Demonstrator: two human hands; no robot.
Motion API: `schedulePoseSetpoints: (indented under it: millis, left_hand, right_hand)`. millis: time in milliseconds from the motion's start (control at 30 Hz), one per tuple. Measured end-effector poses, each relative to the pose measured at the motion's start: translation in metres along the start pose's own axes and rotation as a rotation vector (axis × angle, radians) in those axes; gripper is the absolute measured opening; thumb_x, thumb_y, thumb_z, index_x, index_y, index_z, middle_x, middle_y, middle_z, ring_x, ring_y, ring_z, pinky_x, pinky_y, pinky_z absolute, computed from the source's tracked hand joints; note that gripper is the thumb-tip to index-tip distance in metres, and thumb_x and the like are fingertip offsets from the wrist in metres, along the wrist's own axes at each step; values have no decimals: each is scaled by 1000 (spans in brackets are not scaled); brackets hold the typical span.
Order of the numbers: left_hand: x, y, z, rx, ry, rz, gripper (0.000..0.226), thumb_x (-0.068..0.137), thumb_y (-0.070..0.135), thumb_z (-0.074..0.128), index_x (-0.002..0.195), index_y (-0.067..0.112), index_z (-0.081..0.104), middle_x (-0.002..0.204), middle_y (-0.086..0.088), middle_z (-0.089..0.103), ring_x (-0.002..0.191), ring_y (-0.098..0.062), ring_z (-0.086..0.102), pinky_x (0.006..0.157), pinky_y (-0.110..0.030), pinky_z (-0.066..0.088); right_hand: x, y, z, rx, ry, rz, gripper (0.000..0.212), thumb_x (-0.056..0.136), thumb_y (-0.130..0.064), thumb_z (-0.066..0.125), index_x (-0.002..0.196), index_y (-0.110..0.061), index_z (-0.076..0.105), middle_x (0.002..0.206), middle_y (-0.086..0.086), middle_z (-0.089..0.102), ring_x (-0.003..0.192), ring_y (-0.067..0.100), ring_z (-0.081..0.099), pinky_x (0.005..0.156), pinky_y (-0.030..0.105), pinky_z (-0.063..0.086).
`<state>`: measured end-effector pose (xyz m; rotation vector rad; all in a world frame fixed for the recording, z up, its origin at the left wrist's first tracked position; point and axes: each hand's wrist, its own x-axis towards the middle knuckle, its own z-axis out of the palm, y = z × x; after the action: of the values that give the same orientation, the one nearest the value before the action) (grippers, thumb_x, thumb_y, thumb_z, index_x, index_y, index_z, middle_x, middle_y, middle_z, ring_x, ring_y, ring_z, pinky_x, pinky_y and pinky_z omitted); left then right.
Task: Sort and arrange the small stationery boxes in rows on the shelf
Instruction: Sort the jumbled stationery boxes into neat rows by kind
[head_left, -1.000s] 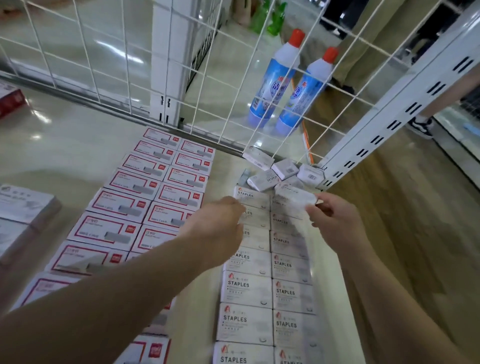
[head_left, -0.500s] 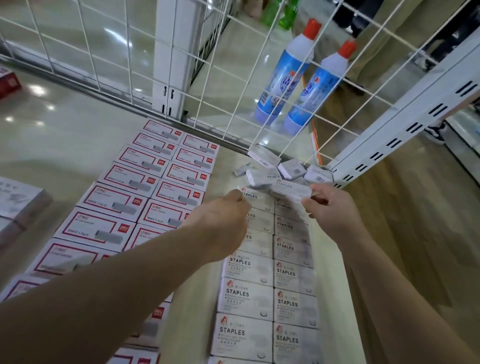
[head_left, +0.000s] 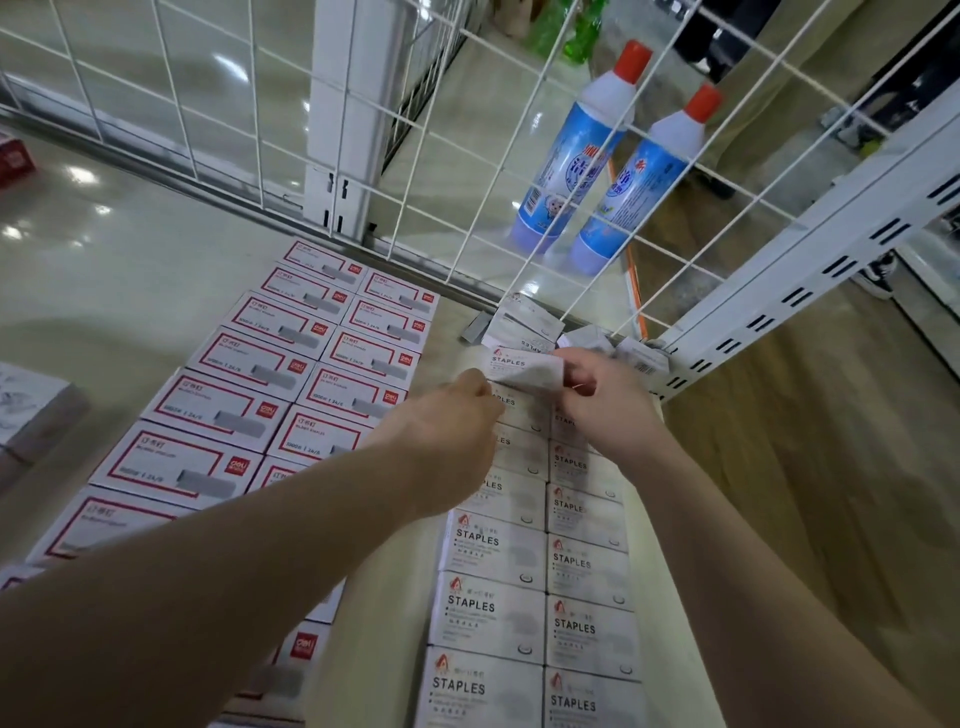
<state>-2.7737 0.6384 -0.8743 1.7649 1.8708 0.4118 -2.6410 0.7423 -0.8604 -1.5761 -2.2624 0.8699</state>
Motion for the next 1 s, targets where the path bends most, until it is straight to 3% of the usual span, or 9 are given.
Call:
schedulePoseSetpoints:
  millis: [67, 233, 500, 700, 833, 1000]
  left_hand:
    - [2, 0, -1, -1, 18, -6, 33, 97, 20, 39, 128, 13, 48, 131, 0, 36, 110, -20, 48, 94, -39, 45]
    - [13, 1, -2, -5, 33, -12, 33, 95, 14, 40, 127, 12, 45, 139, -1, 28, 111, -22, 49, 93, -39, 45]
    - [18, 1, 1, 0, 17, -23, 38, 97, 16, 37, 135, 11, 41, 143, -1, 29, 124, -19, 41, 105, -39, 36]
    - [17, 1, 2, 13, 31, -31, 42, 97, 17, 36, 139, 13, 37, 150, 4, 26, 128, -18, 40, 106, -38, 36]
    - [13, 4, 2, -15, 24, -28, 39, 97, 19, 37, 135, 14, 40, 151, 5, 23, 128, -18, 39, 105, -36, 36]
    - [14, 4, -1, 30, 17, -24, 42, 97, 21, 37, 138, 13, 38, 150, 2, 26, 130, -19, 37, 107, -34, 33]
  right_hand:
    - [2, -1, 3, 12, -8, 18, 30, 87, -2, 57, 111, -18, 65, 107, 7, 67, 102, 22, 60, 93, 39, 49]
    - [8, -2, 4, 16, -26, 42, 29, 87, -6, 59, 113, -20, 64, 104, 2, 65, 100, 18, 59, 89, 31, 50]
    - [12, 6, 14, -42, -35, 39, 39, 87, -10, 58, 124, -23, 59, 118, 6, 57, 107, 22, 53, 91, 34, 48]
    - [7, 6, 14, -32, 0, -30, 43, 87, -3, 56, 129, -14, 55, 123, 3, 59, 115, 19, 53, 97, 28, 41]
    - [5, 4, 12, -196, -31, -106, 38, 90, -3, 50, 128, -8, 54, 124, 9, 57, 115, 22, 51, 79, 13, 31]
    - [4, 4, 11, -311, -45, -142, 37, 95, -12, 47, 132, -8, 51, 126, 12, 53, 116, 24, 47, 88, 24, 33]
